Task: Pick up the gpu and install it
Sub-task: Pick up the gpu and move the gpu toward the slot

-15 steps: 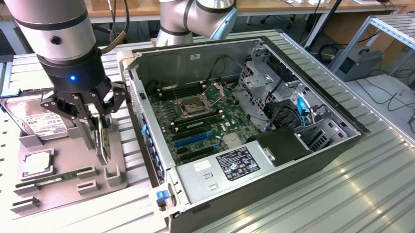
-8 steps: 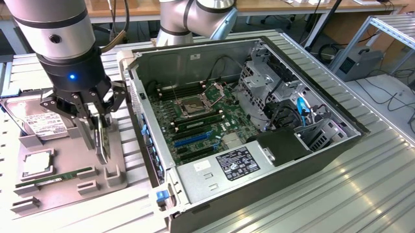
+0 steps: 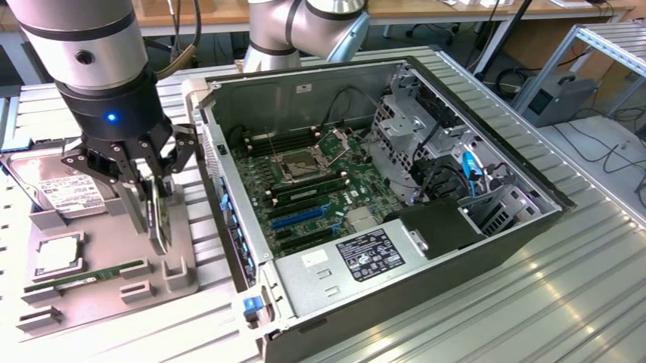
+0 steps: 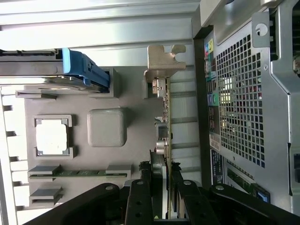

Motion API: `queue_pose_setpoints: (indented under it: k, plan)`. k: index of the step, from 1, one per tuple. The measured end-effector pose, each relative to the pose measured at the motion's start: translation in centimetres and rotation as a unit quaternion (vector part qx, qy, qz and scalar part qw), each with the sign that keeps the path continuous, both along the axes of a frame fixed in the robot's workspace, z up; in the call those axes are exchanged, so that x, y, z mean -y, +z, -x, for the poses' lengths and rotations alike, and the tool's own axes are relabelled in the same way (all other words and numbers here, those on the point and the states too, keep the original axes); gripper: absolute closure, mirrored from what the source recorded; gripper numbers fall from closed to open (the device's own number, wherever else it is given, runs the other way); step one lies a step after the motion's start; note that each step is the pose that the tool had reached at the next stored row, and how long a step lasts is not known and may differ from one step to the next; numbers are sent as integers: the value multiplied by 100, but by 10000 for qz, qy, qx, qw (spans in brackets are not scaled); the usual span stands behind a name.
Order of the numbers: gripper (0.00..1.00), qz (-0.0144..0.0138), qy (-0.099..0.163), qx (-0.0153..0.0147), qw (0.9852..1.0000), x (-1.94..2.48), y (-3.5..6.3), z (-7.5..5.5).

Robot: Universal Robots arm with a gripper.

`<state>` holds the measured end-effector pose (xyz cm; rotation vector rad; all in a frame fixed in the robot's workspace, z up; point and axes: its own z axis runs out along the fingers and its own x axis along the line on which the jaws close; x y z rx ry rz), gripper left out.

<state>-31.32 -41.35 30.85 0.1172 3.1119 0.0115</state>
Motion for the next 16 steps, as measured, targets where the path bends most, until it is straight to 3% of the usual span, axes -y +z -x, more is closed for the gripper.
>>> queue_pose_setpoints:
  k: [16]
  plan:
    - [73,0,0,0,10000,0,52,0]
